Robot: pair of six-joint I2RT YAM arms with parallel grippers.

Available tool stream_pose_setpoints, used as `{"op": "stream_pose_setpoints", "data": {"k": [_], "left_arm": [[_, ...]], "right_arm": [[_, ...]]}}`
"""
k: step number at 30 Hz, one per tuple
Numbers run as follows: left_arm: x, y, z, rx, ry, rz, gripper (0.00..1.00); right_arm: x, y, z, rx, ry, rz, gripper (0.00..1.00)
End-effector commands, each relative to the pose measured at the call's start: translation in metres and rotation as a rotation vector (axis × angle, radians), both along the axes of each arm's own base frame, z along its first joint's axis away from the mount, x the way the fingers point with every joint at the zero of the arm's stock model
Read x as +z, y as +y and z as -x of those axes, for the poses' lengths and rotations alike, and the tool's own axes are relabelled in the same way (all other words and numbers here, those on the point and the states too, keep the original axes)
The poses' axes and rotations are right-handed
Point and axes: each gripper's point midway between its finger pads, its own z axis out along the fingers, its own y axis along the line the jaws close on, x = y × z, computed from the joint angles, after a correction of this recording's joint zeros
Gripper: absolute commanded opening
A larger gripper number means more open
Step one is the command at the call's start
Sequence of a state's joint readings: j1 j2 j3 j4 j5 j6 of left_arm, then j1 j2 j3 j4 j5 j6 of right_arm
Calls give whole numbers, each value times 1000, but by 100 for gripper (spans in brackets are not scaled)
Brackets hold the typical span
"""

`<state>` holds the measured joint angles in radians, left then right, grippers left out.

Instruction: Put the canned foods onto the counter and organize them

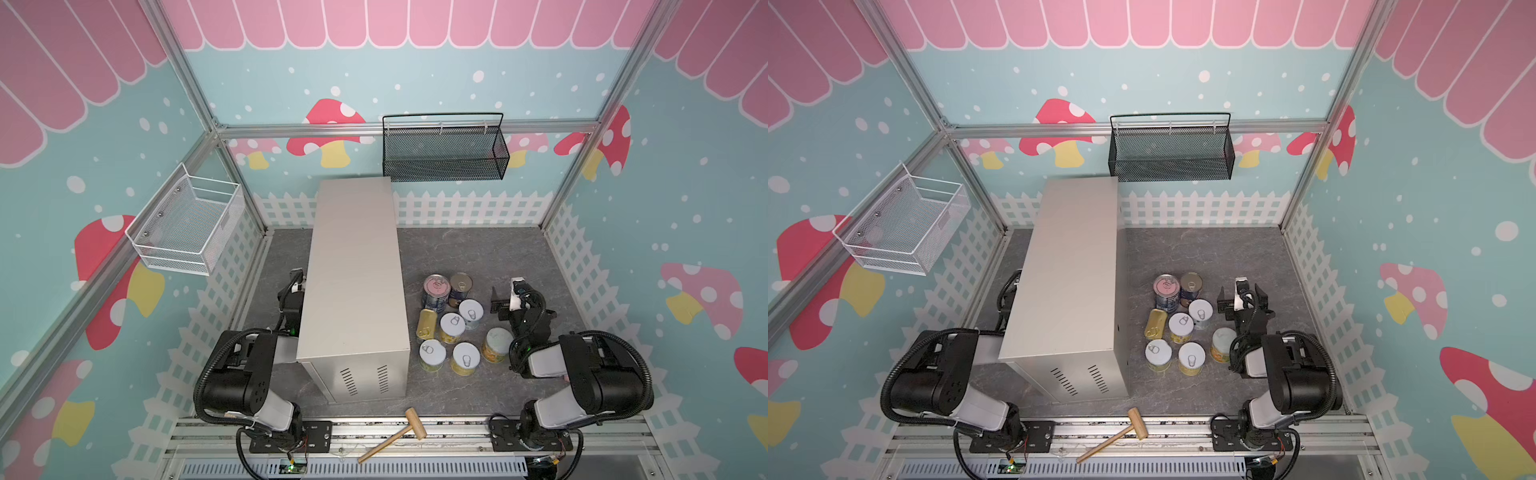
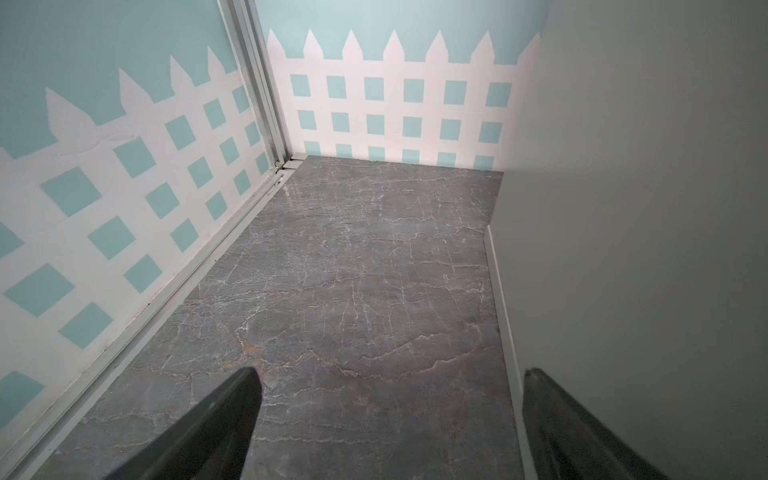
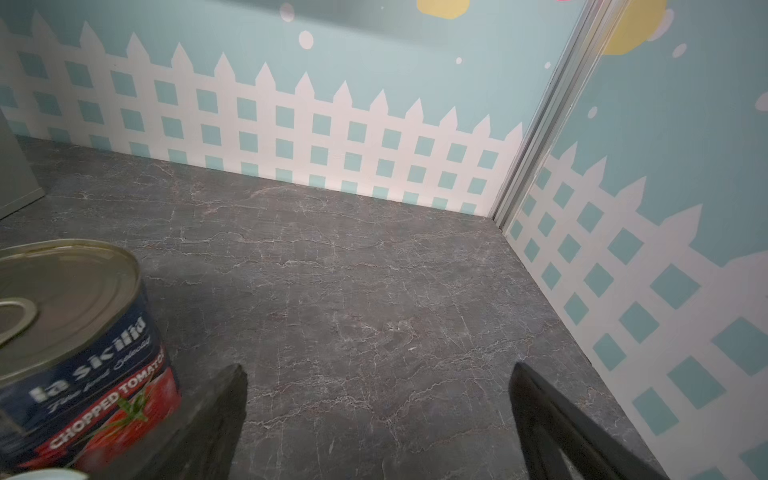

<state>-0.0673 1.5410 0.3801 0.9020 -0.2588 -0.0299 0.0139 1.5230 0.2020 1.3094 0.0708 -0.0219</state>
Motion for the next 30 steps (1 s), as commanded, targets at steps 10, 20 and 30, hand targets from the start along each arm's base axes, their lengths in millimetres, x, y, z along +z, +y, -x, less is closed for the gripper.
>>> {"op": "stream_pose_setpoints", "data": {"k": [10,20,30], "left_arm": [[2,-4,-3,-25,-3,5,99],[1,-3,-5,-41,7,22,99],[11,12,2,66,-12,21,99]], "right_arm": [[2,0,0,1,-13,5,100],[2,1,1,3,-13,5,100],[2,1,1,2,-14,5,100]]}}
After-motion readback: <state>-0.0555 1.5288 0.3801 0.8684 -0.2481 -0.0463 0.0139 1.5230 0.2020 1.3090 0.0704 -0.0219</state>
